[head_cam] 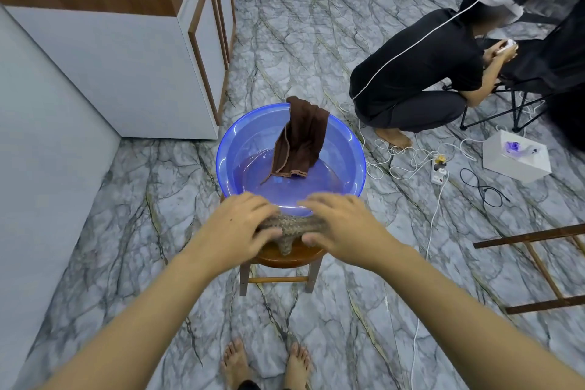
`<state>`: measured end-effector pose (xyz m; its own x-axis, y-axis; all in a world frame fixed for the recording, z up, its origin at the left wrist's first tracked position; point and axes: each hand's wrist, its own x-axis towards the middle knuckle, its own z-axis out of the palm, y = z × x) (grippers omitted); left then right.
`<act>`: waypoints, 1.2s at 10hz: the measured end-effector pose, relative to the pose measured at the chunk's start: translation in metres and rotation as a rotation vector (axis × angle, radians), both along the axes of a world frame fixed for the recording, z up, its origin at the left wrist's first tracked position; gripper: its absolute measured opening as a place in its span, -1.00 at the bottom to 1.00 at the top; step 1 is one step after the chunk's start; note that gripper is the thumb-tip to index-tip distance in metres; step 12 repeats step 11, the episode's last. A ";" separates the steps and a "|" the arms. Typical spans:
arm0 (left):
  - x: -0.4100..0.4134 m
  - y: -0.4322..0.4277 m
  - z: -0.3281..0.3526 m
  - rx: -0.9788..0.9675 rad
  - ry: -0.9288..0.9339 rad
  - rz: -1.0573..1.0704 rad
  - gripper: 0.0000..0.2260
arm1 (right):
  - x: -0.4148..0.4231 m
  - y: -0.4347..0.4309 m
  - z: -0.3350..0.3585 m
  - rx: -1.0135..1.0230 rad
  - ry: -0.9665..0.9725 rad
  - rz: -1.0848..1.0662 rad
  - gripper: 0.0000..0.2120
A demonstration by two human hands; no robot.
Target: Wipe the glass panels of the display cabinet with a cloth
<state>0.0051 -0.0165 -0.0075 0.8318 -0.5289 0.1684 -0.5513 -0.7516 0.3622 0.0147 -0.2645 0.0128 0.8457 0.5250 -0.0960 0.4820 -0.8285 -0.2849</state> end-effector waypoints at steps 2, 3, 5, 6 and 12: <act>0.014 0.031 -0.013 0.061 -0.032 0.068 -0.57 | 0.014 -0.007 -0.009 -0.013 0.136 0.053 -0.75; 0.021 0.040 -0.006 0.116 -0.003 0.122 -0.34 | 0.016 -0.007 -0.010 -0.011 0.160 0.043 -0.75; 0.005 0.006 -0.009 0.110 0.079 0.043 -0.62 | 0.014 -0.001 -0.014 0.000 0.199 -0.026 -0.70; 0.012 -0.002 -0.013 0.259 0.111 0.018 -0.63 | 0.016 0.001 -0.010 -0.031 0.200 0.023 -0.83; 0.028 -0.007 0.000 0.367 0.267 -0.078 -0.60 | 0.007 0.001 -0.008 -0.006 0.143 0.021 -0.60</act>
